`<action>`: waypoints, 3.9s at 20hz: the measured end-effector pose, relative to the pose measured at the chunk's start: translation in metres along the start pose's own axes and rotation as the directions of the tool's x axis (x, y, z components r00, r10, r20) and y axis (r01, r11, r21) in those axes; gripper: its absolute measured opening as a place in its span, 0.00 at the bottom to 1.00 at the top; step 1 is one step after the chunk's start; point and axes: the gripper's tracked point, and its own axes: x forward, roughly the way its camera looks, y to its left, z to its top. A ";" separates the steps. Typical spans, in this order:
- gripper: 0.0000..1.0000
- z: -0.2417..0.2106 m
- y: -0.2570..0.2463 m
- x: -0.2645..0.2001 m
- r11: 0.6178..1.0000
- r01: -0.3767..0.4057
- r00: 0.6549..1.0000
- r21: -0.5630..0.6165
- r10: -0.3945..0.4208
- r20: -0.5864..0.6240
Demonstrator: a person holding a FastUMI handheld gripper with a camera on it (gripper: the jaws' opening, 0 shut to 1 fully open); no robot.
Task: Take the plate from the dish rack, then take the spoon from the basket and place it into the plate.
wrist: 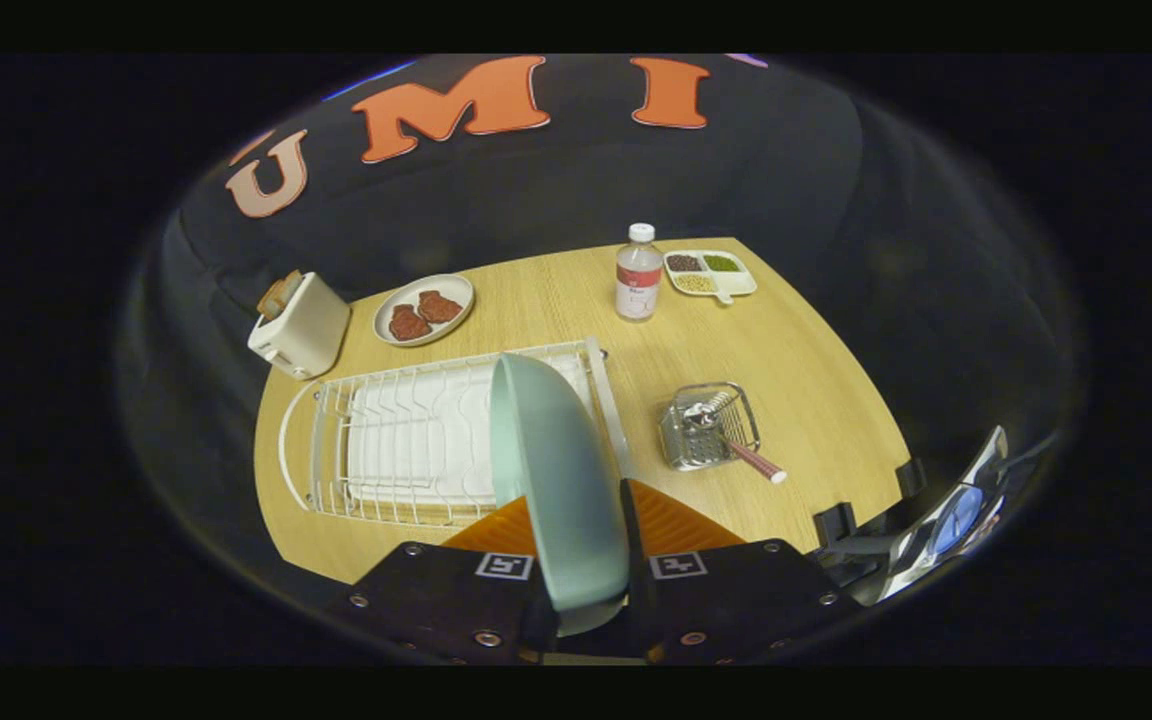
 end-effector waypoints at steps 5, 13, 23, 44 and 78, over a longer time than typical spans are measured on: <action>0.28 -0.040 -0.021 -0.007 0.997 -0.067 0.996 0.033 0.069 -0.056; 0.28 -0.105 -0.028 0.008 0.968 -0.208 0.961 0.139 0.229 -0.155; 0.28 -0.142 -0.010 0.044 0.918 -0.343 0.911 0.198 0.376 -0.169; 0.43 -0.155 -0.027 0.101 0.935 -0.328 0.933 0.138 0.344 -0.110; 0.11 0.011 -0.100 0.090 0.982 0.020 0.845 -0.190 0.085 0.528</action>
